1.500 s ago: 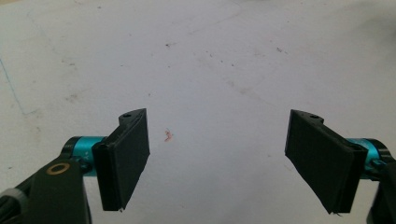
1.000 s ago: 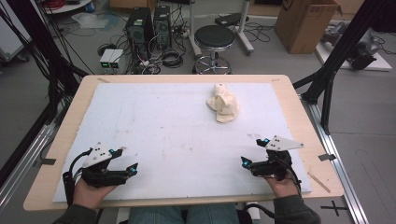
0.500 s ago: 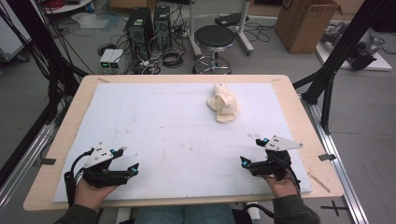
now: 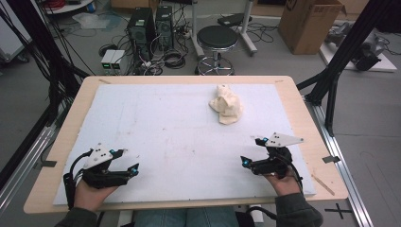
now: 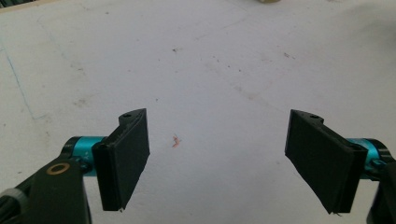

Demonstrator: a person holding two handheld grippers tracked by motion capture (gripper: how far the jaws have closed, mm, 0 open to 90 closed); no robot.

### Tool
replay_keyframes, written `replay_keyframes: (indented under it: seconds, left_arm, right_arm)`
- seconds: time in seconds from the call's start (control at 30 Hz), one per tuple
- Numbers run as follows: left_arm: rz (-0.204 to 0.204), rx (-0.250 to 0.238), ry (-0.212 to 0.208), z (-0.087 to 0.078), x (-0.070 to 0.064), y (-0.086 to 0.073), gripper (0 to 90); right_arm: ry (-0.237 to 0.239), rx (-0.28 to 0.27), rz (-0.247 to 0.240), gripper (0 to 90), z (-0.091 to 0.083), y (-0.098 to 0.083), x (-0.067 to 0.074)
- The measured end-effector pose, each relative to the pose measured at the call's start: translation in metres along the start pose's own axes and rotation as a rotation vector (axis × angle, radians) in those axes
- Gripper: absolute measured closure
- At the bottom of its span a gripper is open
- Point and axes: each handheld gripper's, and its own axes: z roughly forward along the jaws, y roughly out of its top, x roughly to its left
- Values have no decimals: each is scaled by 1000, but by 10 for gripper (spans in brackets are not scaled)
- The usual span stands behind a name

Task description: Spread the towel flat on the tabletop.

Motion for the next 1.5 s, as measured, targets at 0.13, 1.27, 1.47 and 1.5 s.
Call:
replay_keyframes:
  seconds: [0.13, 1.27, 1.47, 1.5]
  left_arm:
    - [-4, 6, 25, 0, 1, 0, 226]
    - [-20, -19, 21, -4, 6, 2, 226]
    - [-27, -22, 21, -4, 6, 1, 226]
    - [-27, -22, 21, -4, 6, 2, 226]
  right_arm:
    - [9, -8, 12, 97, -3, 9, -4]
    - [-22, 76, 1, 103, 35, 101, -50]
    - [-38, 100, -2, 104, 46, 115, -57]
    - [-39, 107, -6, 104, 48, 119, -58]
